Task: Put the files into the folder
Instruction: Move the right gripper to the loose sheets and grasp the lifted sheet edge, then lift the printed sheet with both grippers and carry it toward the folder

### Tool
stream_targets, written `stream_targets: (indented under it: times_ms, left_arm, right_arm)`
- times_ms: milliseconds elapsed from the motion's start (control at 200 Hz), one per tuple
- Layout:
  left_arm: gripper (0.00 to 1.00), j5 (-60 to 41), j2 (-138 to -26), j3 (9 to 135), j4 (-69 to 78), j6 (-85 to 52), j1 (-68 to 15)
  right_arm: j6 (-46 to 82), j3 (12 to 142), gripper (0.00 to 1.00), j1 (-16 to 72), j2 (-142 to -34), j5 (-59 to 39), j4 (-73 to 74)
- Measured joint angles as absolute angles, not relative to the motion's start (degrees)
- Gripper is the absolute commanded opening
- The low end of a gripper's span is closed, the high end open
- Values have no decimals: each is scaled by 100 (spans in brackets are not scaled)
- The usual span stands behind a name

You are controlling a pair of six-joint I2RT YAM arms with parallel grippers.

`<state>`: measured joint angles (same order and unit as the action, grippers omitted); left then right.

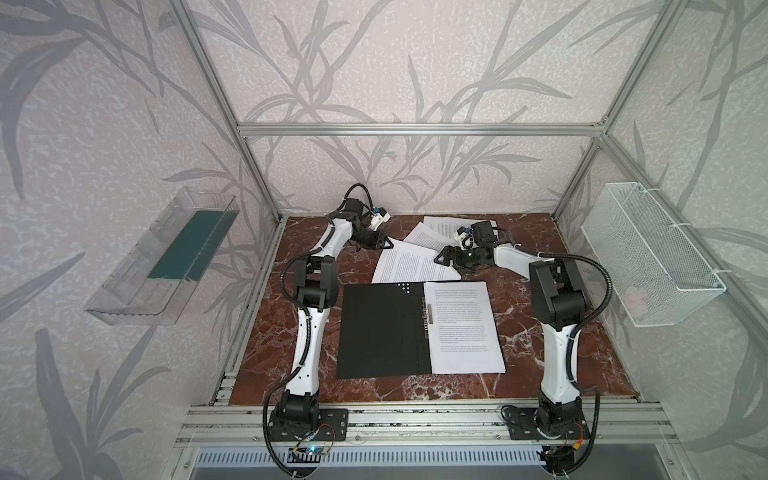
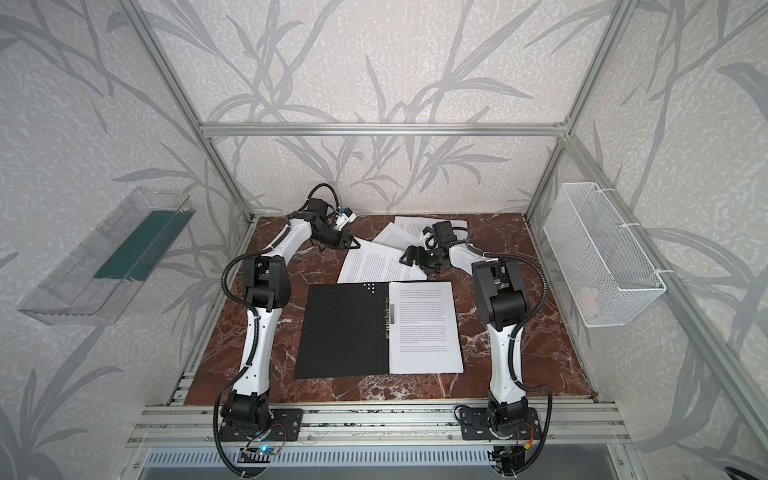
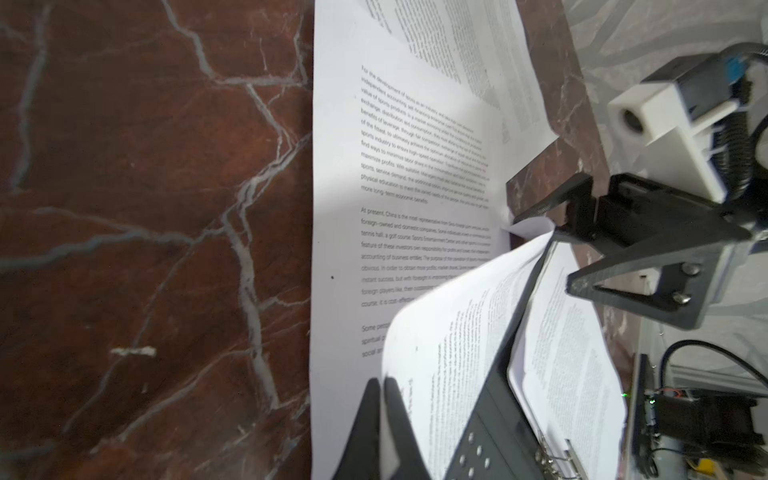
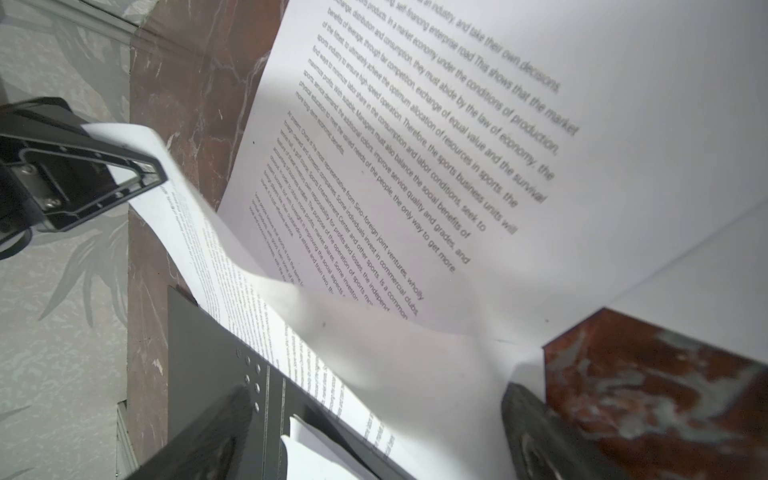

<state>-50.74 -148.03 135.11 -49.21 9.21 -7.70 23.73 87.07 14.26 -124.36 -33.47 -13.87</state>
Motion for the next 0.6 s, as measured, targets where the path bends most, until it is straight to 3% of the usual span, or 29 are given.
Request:
stream_targets:
  times_ms: [205, 600]
  left_arm:
    - [0, -5186, -14796, 13677, -4984, 821, -770]
    - [0, -4442, -14046, 13533, -4244, -340, -711]
  right_arm:
    - [2342, 8611, 99, 1463, -11898, -2519, -1881]
    - [2357, 6853, 99, 1743, -7767, -845, -1979]
